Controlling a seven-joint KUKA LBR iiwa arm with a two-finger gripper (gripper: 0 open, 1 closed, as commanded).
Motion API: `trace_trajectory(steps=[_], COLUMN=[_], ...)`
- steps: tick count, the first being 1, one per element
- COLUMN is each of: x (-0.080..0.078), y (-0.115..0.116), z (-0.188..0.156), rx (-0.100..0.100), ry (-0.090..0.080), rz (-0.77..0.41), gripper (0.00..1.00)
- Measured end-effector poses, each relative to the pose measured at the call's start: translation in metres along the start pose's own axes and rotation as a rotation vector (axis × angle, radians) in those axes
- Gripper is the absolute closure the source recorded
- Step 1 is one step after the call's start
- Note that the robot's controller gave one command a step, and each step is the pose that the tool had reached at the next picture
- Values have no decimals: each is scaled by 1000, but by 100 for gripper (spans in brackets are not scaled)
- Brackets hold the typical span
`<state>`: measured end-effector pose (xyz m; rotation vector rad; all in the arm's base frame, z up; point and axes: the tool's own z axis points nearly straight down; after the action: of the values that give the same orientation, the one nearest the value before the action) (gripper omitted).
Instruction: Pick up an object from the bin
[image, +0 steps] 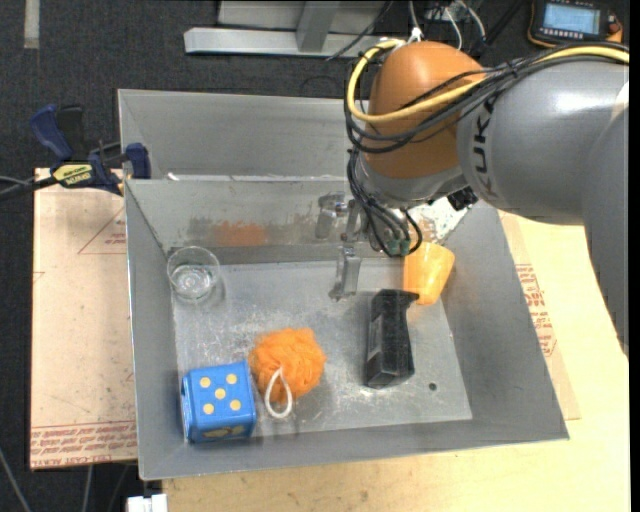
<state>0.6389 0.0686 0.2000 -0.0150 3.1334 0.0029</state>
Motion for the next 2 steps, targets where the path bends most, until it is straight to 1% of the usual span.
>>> trace_trajectory(steps=[1, 2], x=[4, 7], y=[41, 73], z=[17, 35], rx=[3, -5], ry=[11, -4], rz=[-57, -109], gripper=[0, 0])
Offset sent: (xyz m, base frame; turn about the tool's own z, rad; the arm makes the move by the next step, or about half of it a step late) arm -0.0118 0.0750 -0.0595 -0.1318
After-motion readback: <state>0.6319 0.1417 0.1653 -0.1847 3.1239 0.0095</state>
